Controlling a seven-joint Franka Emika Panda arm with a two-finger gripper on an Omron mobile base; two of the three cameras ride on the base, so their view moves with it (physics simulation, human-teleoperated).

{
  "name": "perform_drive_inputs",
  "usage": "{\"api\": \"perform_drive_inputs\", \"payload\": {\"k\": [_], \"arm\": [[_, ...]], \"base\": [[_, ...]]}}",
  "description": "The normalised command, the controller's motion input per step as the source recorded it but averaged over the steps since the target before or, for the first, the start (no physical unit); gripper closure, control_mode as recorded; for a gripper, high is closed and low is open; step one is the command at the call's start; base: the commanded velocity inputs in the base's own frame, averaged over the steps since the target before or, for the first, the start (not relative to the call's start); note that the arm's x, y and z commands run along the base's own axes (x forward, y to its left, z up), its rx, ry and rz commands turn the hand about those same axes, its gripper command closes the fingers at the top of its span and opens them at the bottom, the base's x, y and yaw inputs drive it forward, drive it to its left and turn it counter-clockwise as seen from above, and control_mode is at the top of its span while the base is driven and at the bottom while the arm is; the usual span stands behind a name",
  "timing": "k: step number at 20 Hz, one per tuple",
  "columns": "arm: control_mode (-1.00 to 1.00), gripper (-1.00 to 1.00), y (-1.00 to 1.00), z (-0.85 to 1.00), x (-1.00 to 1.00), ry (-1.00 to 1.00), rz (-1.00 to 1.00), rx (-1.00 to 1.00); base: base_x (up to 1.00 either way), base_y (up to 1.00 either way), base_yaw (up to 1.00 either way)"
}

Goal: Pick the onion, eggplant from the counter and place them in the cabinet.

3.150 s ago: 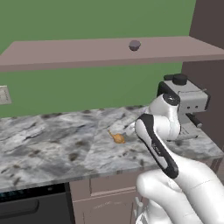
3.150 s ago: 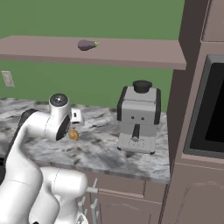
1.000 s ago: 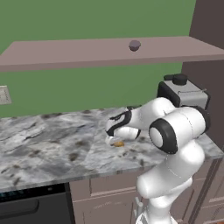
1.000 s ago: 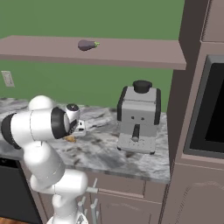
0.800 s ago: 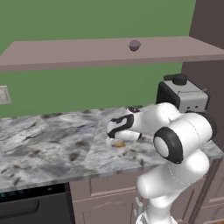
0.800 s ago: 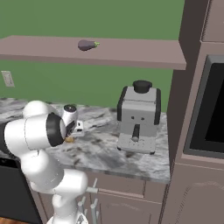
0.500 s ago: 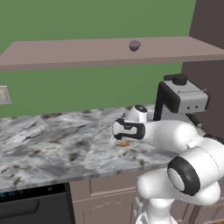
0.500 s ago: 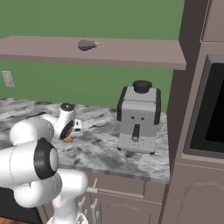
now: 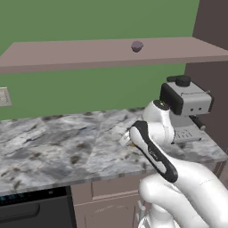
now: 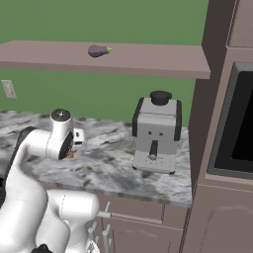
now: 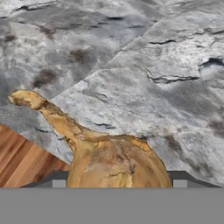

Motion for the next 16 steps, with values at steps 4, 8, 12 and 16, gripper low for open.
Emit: {"api": "perform_drive_inputs", "payload": {"k": [4, 8, 12, 16], "arm": [[-1.0, 1.0, 0.0, 1.0, -0.81, -0.17, 0.0, 0.0], [-1.0, 1.0, 0.0, 1.0, -0.68, -0.14, -0.02, 0.0], [-1.0, 1.0, 0.0, 1.0, -0.49, -0.17, -0.04, 0.0], [-1.0, 1.0, 0.0, 1.0, -0.46, -0.17, -0.05, 0.0]], "base": [[0.0, 0.0, 0.0], [0.0, 0.0, 0.0], [0.0, 0.0, 0.0], [0.0, 0.0, 0.0]]}}
